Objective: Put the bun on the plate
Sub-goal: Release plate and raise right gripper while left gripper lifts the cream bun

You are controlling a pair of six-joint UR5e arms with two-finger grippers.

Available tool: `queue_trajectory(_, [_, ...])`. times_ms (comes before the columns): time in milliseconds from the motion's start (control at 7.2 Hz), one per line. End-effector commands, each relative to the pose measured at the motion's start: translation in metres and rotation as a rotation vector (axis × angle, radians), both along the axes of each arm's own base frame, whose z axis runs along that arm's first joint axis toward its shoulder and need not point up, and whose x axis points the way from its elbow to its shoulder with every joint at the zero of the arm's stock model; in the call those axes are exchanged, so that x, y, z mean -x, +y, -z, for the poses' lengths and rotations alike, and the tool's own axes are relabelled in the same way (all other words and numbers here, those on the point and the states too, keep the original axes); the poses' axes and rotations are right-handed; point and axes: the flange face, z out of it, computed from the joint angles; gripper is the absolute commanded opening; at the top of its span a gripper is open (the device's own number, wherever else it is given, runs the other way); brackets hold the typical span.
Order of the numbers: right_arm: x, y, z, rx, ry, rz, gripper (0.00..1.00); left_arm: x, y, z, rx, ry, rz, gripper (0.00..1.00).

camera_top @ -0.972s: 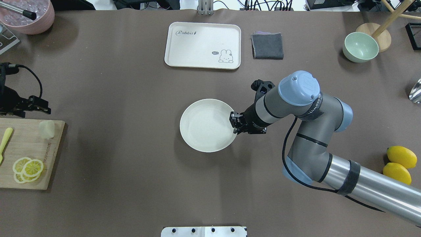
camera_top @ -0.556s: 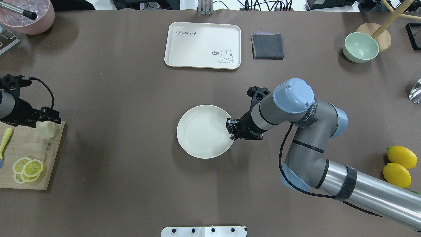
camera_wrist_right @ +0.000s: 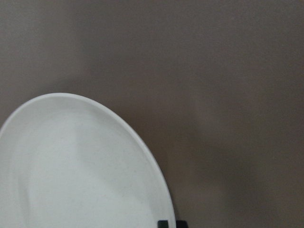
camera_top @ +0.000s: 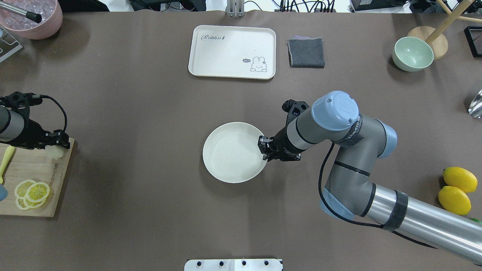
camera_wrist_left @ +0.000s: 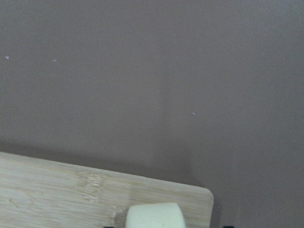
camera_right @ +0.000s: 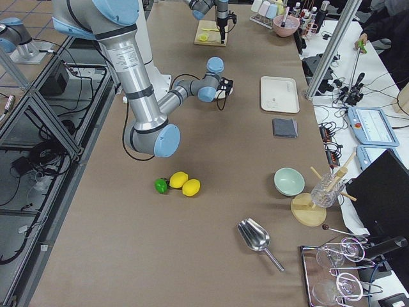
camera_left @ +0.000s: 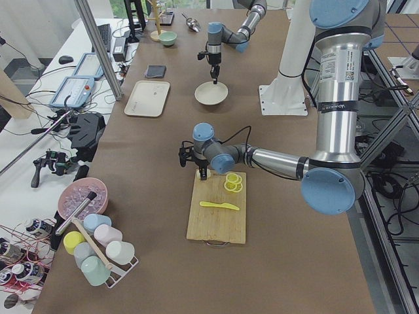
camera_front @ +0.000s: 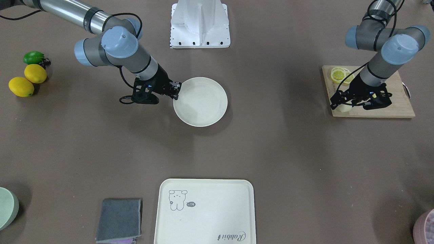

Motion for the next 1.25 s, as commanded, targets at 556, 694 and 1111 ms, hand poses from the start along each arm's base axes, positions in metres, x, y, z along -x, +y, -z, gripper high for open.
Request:
queue_trajectory(556, [-0.022,-0.002,0.027,0.006,-0.033,-0.099,1.00,-0.020,-0.016,0.140,0.082,0.072,0.067,0.26])
queue_trajectory(694, [-0.052,-0.031,0.022,0.021,-0.023,-0.109,1.00,-0.061,-0.015,0.181,0.111,0.115,0.095,0.27])
queue_trajectory(1111, [-0.167,-0.111,-0.031,-0.108,0.074,-0.047,1.00,-0.205,0.000,0.342,0.168,0.109,0.136,0.27])
